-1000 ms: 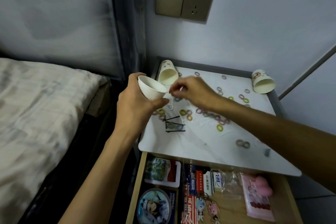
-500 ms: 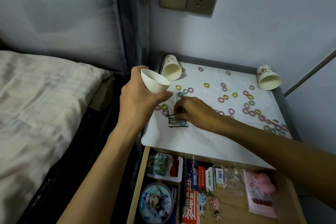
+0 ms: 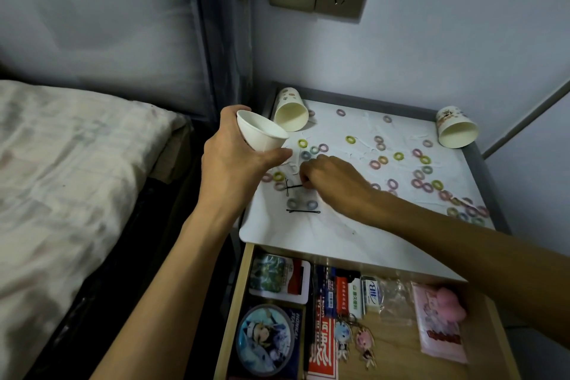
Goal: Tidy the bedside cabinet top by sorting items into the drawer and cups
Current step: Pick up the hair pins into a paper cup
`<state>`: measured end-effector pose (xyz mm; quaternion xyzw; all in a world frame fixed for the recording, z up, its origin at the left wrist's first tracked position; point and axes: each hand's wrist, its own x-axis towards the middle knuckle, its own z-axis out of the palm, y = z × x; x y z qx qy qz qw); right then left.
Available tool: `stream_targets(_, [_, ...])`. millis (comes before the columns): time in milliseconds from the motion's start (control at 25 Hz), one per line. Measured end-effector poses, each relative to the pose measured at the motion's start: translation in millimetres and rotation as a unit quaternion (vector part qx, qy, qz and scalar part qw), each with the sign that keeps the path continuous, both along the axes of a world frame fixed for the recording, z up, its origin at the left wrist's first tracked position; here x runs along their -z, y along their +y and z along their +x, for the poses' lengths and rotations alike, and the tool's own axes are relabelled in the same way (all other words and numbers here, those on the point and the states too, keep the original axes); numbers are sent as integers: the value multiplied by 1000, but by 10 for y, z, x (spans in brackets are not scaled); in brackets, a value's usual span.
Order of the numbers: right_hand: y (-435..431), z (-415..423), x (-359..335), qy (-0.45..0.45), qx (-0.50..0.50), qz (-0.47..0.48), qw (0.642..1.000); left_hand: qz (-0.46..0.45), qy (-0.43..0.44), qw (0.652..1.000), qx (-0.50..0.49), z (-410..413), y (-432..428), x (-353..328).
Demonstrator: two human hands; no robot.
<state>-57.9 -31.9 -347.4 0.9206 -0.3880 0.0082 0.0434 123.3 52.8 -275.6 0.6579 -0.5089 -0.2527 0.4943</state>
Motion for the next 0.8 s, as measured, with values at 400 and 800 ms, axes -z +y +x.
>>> stream_targets(400, [-324, -105, -261, 24, -70, 0, 997, 3, -9, 1000, -8, 38, -12, 11])
stream_targets(800, [-334, 227, -108, -94, -38, 141, 985, 1, -14, 1000, -16, 42, -9, 10])
